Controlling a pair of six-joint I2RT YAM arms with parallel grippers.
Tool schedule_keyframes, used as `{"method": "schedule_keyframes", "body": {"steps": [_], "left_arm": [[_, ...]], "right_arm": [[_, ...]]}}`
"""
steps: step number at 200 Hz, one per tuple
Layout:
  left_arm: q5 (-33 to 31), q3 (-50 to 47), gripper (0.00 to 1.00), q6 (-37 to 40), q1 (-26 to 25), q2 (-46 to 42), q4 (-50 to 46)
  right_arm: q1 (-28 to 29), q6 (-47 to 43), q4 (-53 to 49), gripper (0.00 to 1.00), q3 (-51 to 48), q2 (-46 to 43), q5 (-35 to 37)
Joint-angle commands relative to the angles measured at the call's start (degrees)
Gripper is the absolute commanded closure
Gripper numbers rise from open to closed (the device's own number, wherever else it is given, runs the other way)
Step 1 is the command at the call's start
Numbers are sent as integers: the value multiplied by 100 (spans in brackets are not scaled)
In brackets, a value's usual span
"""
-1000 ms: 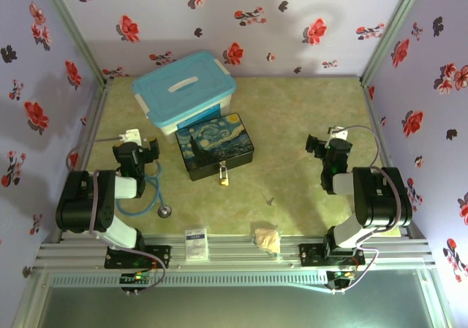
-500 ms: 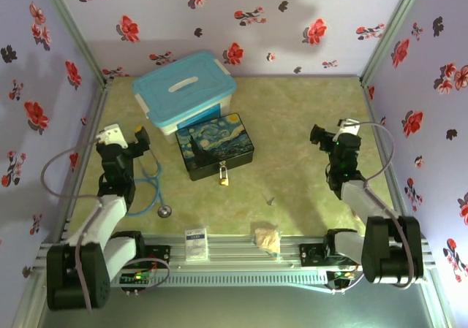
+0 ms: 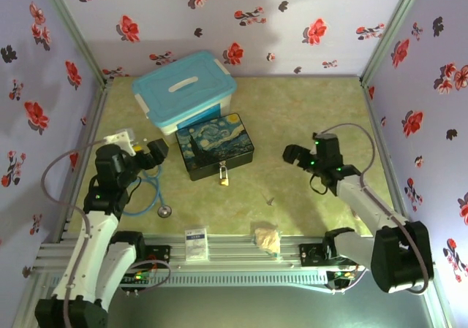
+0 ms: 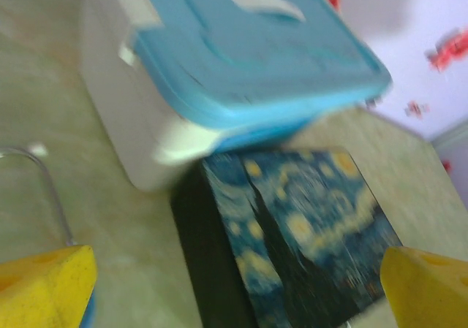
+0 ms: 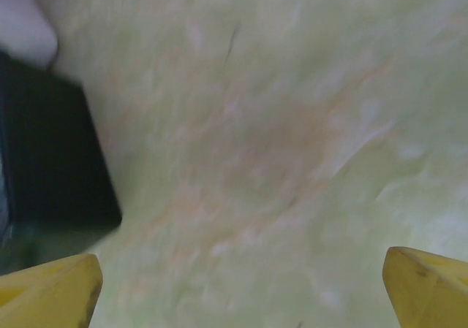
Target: Unlock the padlock with the key
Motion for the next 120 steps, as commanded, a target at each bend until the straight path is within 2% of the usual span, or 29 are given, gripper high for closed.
{"method": "schedule_keyframes", "body": {"steps": [1, 22, 51, 64, 90, 104, 120], "left_arm": [[405, 169, 0, -10, -516, -31, -936], [284, 54, 0, -485, -1260, 146, -369], [105, 85, 0, -820, -2085, 534, 299], [-136, 205, 0, -856, -2404, 682, 358], [-278, 414, 1, -881, -2939, 1052, 522], [-419, 478, 1, -830, -3138, 1233, 583], [-540, 545, 1, -792, -3242, 1387, 577]], "right_arm": [[640, 201, -970, 4, 245, 37, 311], [1567, 288, -1061, 11, 208, 114, 469], [2298, 696, -1294, 30, 210, 297, 881], [2594, 970, -1157, 32, 92, 312, 1001], [3154, 1405, -964, 35, -51, 576, 1491], [3377, 1623, -773, 42, -93, 789, 1577], [3634, 1802, -929, 45, 1, 959, 1930]]}}
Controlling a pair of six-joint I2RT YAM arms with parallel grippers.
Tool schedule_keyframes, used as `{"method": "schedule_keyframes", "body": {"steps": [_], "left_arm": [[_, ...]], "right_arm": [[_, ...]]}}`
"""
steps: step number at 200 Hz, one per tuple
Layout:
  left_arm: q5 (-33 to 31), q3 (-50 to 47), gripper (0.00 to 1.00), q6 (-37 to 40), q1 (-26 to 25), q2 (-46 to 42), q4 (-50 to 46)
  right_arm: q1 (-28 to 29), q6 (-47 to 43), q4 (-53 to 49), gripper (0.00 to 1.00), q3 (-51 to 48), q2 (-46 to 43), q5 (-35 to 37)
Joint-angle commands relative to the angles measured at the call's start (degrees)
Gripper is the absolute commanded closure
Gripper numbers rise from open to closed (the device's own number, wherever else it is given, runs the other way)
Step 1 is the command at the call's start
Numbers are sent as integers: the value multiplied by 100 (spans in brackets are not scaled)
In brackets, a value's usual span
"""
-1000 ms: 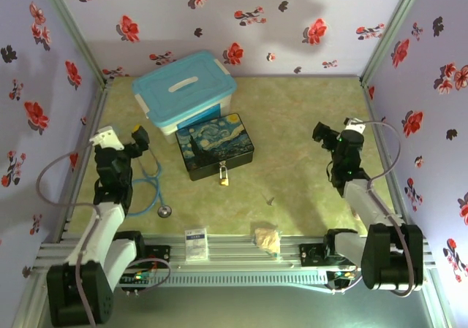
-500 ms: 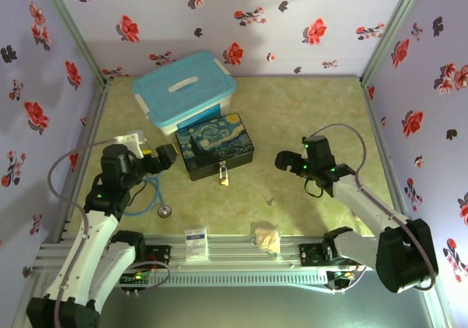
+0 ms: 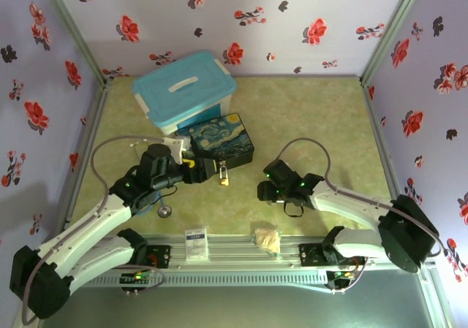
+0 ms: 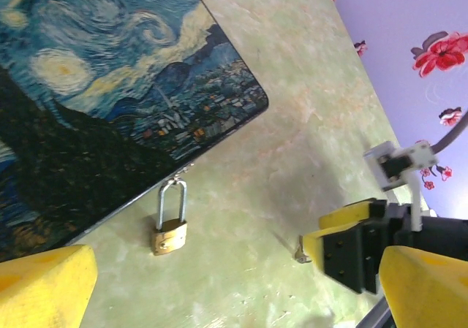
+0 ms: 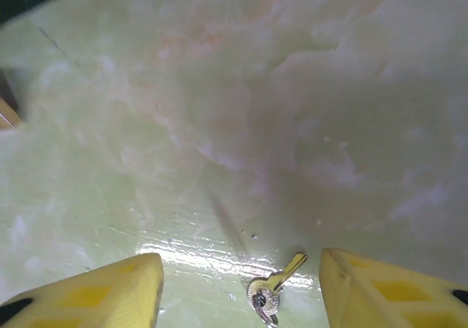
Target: Unlock the padlock with the key
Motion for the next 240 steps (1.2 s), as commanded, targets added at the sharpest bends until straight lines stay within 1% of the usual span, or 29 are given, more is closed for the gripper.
{"method": "schedule_keyframes", "body": {"steps": [1, 17, 33, 51, 65, 98, 105, 117, 134, 144, 168, 188, 211, 240], "left_arm": [[-349, 253, 1, -24, -162, 166, 258], [-358, 263, 1, 28, -237, 210, 370], [-358, 217, 2, 51, -309, 208, 563], [-358, 255, 2, 66, -351, 234, 574], [-358, 262, 1, 69, -388, 226, 575], [-358, 234, 1, 90, -463, 250, 761], [-358, 242, 0, 96, -472, 275, 799], [-350, 259, 1, 89, -480, 330, 845], [-301, 286, 1, 121, -505, 409, 882], [-287, 317, 0, 133, -516, 464, 873], [-283, 358, 1, 169, -518, 609, 899], [-264, 383, 0, 151, -542, 733, 1007], [-217, 453, 0, 168, -581, 889, 1031], [-224, 482, 0, 112, -593, 1092, 1153]], "right_arm": [[334, 546, -35, 45, 5, 241, 744], [619, 661, -158, 45, 43, 337, 1161], [662, 741, 0, 45, -33, 525, 1119], [690, 808, -3, 47, -30, 721, 1151], [727, 824, -14, 52, -23, 807, 1159], [811, 883, -87, 56, -77, 857, 1352], [815, 820, 3, 59, -110, 867, 1332], [820, 710, 158, 60, -159, 885, 1279], [816, 405, 334, 68, -155, 990, 1044], [821, 314, 248, 71, -73, 1097, 1004], [869, 17, 64, 74, 50, 1325, 1105], [954, -215, -73, 78, 158, 1423, 1231], [1057, -319, -203, 79, 209, 1416, 1331], [1057, -130, -281, 74, 93, 1350, 1361]]}}
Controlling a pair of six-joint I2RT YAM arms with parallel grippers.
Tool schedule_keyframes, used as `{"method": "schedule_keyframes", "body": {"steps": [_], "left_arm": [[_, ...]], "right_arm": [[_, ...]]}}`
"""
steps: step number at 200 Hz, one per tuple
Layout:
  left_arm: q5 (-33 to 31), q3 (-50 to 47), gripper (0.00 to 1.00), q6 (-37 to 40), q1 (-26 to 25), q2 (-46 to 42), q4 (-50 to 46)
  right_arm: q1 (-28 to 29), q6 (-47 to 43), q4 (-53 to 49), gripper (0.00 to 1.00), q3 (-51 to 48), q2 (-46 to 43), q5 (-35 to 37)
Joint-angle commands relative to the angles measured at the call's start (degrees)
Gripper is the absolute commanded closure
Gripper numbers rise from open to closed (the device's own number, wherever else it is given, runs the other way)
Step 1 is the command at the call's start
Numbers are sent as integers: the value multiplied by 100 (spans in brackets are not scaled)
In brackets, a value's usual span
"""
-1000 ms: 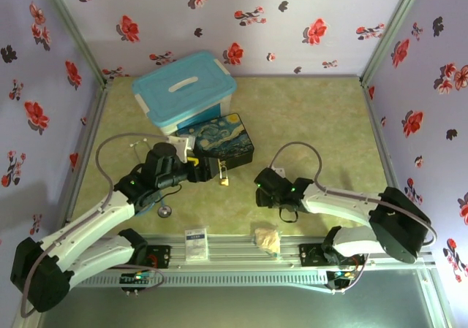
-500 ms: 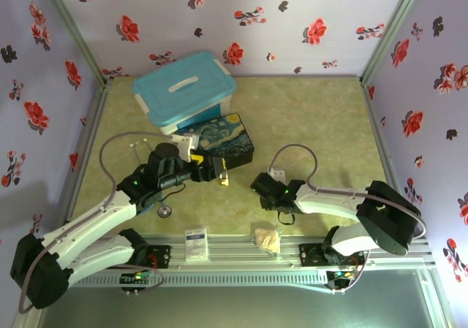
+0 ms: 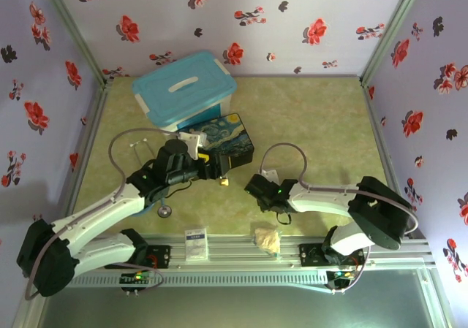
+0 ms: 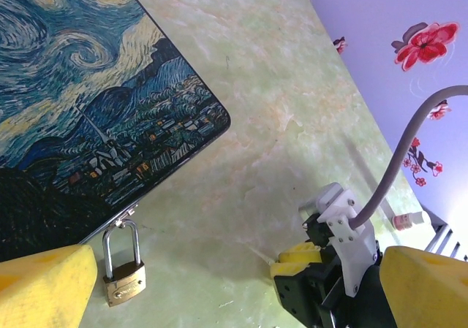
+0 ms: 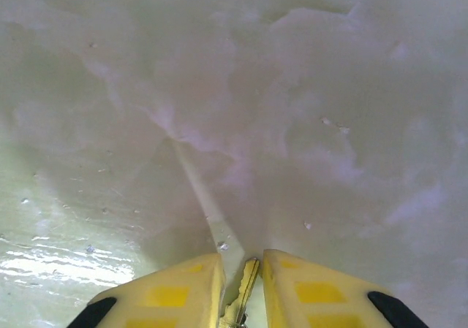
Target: Unlock the padlock with the key
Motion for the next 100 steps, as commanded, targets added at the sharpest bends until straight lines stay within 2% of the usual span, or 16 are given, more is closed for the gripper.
{"method": "schedule_keyframes", "body": {"steps": [1, 42, 100], "left_arm": [[38, 181, 0, 101, -47, 137, 281], [42, 204, 0, 44, -117, 371, 419], [44, 242, 0, 0, -167, 585, 532]], "right_arm": [[45, 30, -119, 74, -160, 130, -99], [45, 390, 136, 69, -529, -322, -408], [172, 697, 154, 71, -749, -695, -499]]}}
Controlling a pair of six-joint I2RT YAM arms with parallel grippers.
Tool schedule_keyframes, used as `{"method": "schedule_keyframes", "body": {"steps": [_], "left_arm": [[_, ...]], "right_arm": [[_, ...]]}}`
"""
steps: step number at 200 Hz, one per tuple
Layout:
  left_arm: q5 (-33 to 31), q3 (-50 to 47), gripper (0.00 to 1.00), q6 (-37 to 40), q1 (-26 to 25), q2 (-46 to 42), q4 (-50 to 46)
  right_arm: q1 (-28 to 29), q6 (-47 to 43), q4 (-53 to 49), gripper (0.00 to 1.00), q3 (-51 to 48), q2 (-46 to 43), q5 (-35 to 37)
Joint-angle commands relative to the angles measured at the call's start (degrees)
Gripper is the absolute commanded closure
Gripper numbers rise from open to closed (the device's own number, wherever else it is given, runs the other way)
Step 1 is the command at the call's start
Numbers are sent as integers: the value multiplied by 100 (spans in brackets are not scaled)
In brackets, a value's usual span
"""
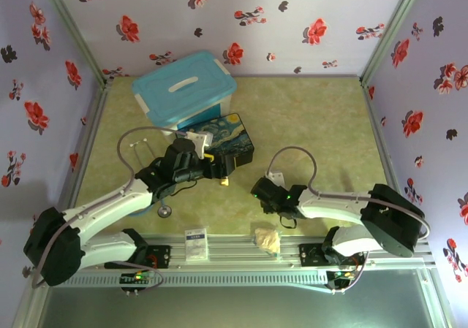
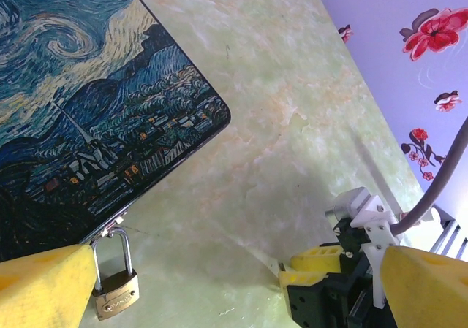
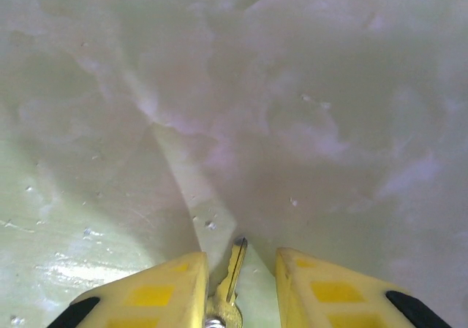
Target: Unlock the padlock with the key
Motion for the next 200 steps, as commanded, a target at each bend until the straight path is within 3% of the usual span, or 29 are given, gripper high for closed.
{"method": "schedule_keyframes", "body": {"steps": [1, 79, 132, 200], "left_arm": [[45, 174, 0, 3, -67, 85, 231], [41, 147, 0, -70, -104, 143, 257], [37, 122, 0, -140, -121, 178, 340], [19, 121, 0, -177, -157, 187, 359]], "right_arm": [[153, 269, -270, 71, -165, -64, -401], [455, 583, -329, 75, -213, 228, -322], [579, 836, -144, 73, -606, -162, -496], [705, 756, -640, 66, -451, -294, -513]]}}
